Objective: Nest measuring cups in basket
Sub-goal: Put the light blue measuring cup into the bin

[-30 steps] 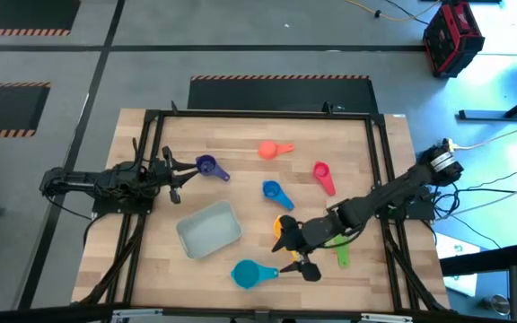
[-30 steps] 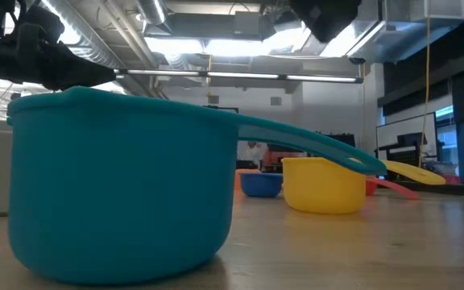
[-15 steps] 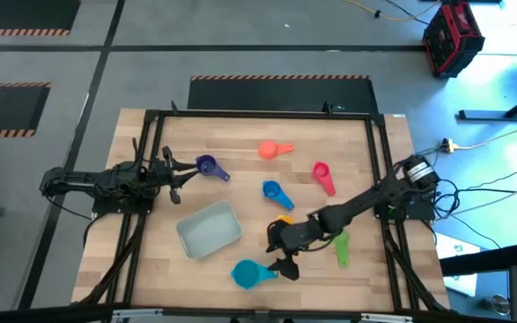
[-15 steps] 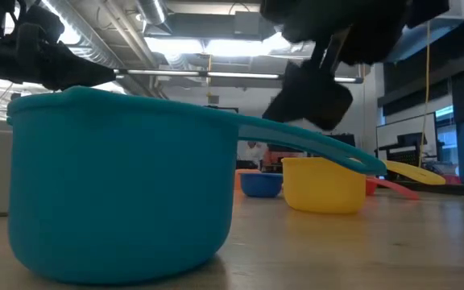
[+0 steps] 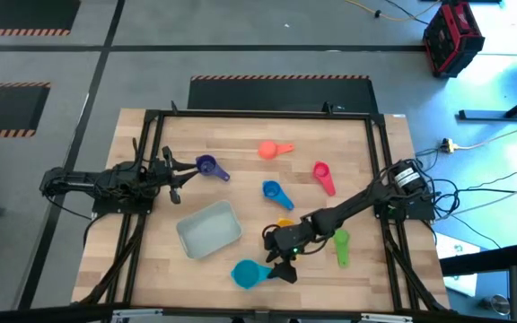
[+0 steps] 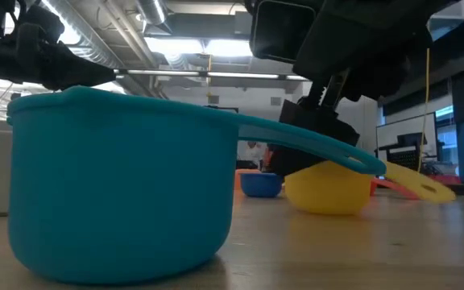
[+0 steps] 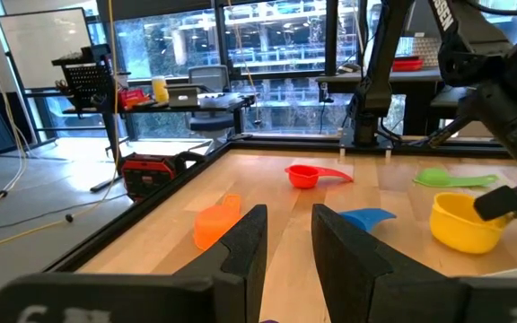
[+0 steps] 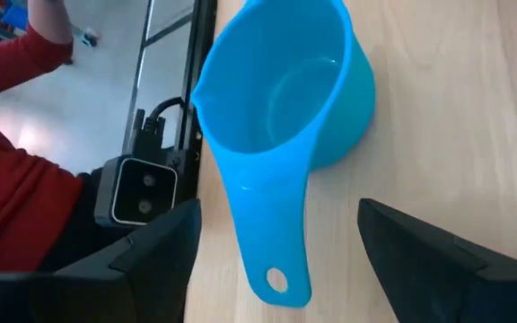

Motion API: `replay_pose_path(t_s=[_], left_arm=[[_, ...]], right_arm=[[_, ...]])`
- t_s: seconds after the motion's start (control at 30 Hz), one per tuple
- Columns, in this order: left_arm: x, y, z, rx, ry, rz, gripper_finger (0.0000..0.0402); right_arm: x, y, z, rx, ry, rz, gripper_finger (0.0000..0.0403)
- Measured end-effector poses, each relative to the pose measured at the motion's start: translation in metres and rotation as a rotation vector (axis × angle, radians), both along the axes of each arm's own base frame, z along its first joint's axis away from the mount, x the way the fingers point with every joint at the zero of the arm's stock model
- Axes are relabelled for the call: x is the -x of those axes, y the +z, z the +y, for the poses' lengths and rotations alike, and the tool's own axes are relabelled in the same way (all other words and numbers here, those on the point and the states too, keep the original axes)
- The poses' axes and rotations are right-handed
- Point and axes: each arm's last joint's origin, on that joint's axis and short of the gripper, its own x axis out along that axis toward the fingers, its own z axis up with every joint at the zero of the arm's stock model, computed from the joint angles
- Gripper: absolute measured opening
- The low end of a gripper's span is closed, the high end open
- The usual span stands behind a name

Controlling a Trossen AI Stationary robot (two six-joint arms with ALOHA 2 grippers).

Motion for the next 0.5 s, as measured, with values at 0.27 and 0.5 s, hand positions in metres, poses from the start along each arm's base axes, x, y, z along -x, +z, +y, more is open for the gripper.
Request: replay_pose_path(t_s=[0.27,0.5], left_arm=[[0.0,0.0,0.0,0.0,0.0,0.0,0.0084],[0.0,0.0,0.0,0.0,0.0,0.0,0.0084]], right_arm=[[0.002,0.001,0.006,-0.002,0.018,-0.011,0.0305],[0.007,0.0,0.015,0.014,0.037,-0.011,0.0305]])
